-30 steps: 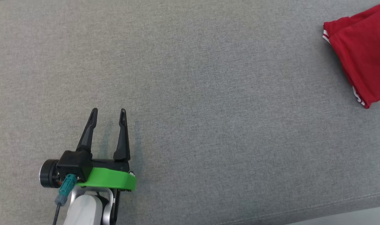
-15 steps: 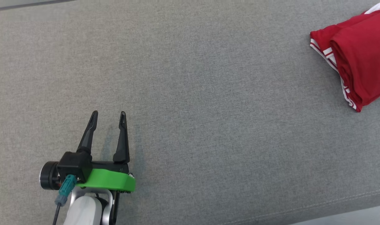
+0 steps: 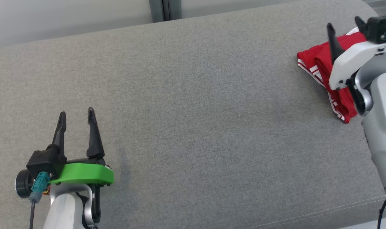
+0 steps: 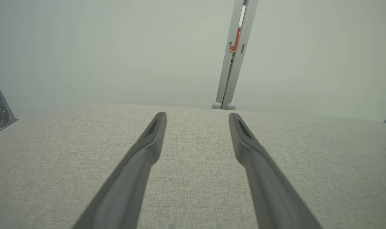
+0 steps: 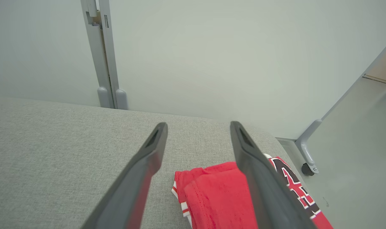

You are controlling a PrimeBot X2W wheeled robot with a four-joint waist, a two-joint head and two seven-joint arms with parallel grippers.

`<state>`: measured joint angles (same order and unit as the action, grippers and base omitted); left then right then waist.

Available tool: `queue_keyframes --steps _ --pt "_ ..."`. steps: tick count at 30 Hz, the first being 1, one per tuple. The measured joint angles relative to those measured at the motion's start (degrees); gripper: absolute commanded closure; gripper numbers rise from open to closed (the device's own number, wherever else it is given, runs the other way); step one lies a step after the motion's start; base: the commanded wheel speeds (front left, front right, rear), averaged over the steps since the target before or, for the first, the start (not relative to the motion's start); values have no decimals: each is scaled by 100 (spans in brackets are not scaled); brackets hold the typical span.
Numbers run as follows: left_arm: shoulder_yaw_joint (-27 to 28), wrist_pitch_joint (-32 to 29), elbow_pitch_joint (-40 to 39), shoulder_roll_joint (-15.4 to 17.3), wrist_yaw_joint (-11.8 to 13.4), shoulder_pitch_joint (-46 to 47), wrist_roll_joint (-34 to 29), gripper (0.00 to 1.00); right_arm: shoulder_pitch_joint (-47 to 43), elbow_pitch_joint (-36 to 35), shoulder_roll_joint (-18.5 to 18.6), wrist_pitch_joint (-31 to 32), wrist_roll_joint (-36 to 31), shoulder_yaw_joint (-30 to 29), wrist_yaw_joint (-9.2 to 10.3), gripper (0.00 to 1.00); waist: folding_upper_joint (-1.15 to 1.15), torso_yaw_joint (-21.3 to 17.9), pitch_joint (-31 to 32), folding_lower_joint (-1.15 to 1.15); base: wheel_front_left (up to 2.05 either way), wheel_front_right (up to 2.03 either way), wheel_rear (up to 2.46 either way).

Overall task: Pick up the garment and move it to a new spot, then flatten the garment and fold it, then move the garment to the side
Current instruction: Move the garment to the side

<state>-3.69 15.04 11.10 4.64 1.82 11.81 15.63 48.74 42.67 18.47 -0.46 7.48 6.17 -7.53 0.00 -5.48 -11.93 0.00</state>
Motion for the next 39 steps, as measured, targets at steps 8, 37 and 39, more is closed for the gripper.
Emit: queue_keyframes --steps 8,37,39 --pt "311 0 277 -66 13 -388 46 0 -938 -376 -528 -884 468 227 0 0 0 96 503 0 0 0 0" --pt "-353 0 439 -177 74 -954 89 0 -4163 -2476 -1559 -1440 293 -289 0 0 0 566 1099 0 0 0 0" --pt "-368 0 437 -177 86 -970 89 0 -4170 -2471 -1559 -1454 304 -225 0 0 0 566 1109 0 0 0 0"
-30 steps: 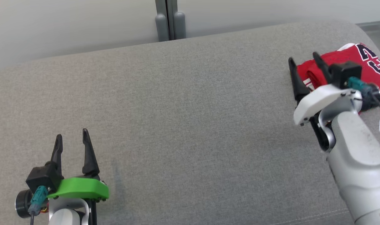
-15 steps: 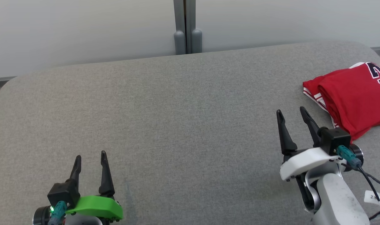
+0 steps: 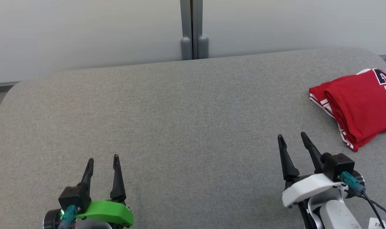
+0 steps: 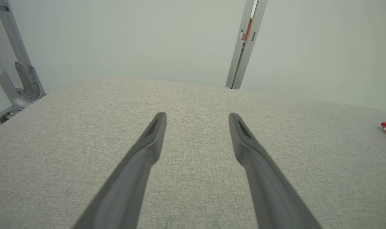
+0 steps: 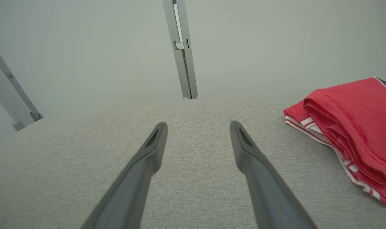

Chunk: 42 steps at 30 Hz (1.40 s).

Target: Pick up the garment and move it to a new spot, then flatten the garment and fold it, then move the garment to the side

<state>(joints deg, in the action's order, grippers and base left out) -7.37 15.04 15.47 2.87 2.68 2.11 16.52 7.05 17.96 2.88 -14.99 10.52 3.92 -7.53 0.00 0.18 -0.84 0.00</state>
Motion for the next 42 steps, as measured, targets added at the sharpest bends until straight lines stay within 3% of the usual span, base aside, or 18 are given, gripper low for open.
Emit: queue_keyframes --steps 18,19,25,42 --pt "-130 0 129 -1 69 -24 49 0 -37 -18 -1 -1 41 34 0 0 0 40 4 0 0 0 0" --pt "-142 0 137 -1 69 -24 48 100 -37 -25 -1 -1 41 33 0 100 0 38 3 0 0 0 0" --pt "-159 -92 360 -16 58 -94 189 100 -219 198 -27 58 177 36 0 100 0 38 4 0 0 0 0" --pt "181 -549 281 -19 -170 -80 1815 100 -213 92 -27 514 1936 -196 0 100 0 30 13 0 0 0 0"
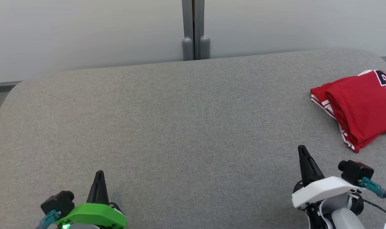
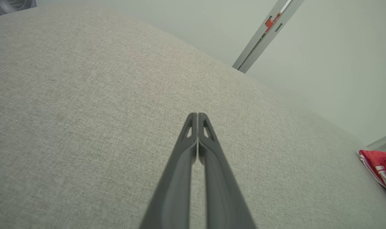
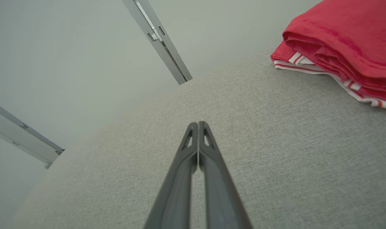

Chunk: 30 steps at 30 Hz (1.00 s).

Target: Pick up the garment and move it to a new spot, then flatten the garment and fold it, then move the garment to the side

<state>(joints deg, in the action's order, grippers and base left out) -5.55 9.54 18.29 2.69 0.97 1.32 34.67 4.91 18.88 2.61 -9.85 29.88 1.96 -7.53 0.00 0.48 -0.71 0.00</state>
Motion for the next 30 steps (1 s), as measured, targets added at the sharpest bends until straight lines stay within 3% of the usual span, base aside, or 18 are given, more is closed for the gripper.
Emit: queue_keyframes --steps 30 --pt "463 -615 -157 0 -319 154 2230 100 12 -180 2 632 2408 -330 0 100 0 -14 15 0 0 0 0"
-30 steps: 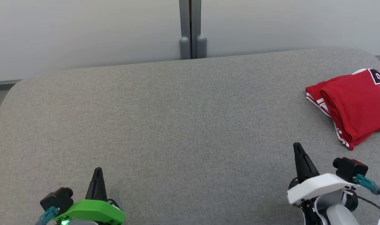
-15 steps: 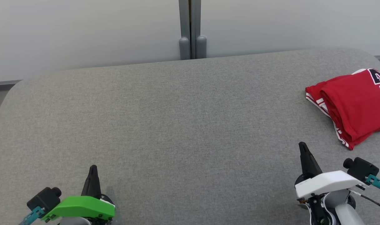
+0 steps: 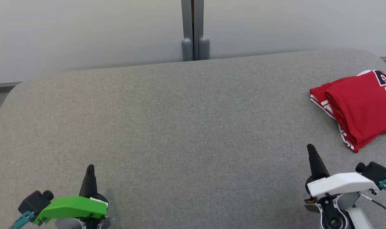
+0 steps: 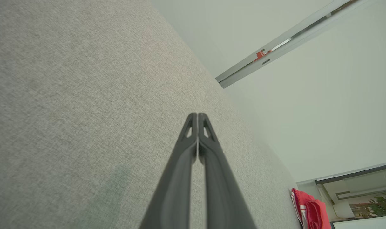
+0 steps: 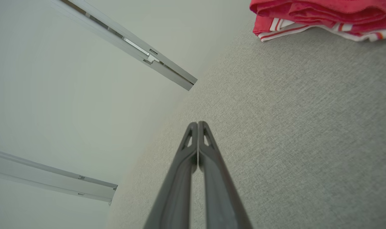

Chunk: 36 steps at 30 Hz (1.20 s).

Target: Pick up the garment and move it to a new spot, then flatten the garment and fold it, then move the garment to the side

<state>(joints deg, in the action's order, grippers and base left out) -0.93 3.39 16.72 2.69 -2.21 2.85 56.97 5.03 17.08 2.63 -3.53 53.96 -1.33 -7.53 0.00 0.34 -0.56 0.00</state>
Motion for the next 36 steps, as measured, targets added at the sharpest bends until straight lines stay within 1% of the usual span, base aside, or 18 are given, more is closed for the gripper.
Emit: queue_keyframes --steps 20,36 --pt "247 -327 -91 1 -159 104 1132 100 24 -97 3 324 1244 -169 1 100 0 -9 10 0 0 0 0" --pt "410 -536 -147 1 -281 157 1911 100 34 -165 7 548 2078 -285 1 100 0 -16 18 0 0 0 0"
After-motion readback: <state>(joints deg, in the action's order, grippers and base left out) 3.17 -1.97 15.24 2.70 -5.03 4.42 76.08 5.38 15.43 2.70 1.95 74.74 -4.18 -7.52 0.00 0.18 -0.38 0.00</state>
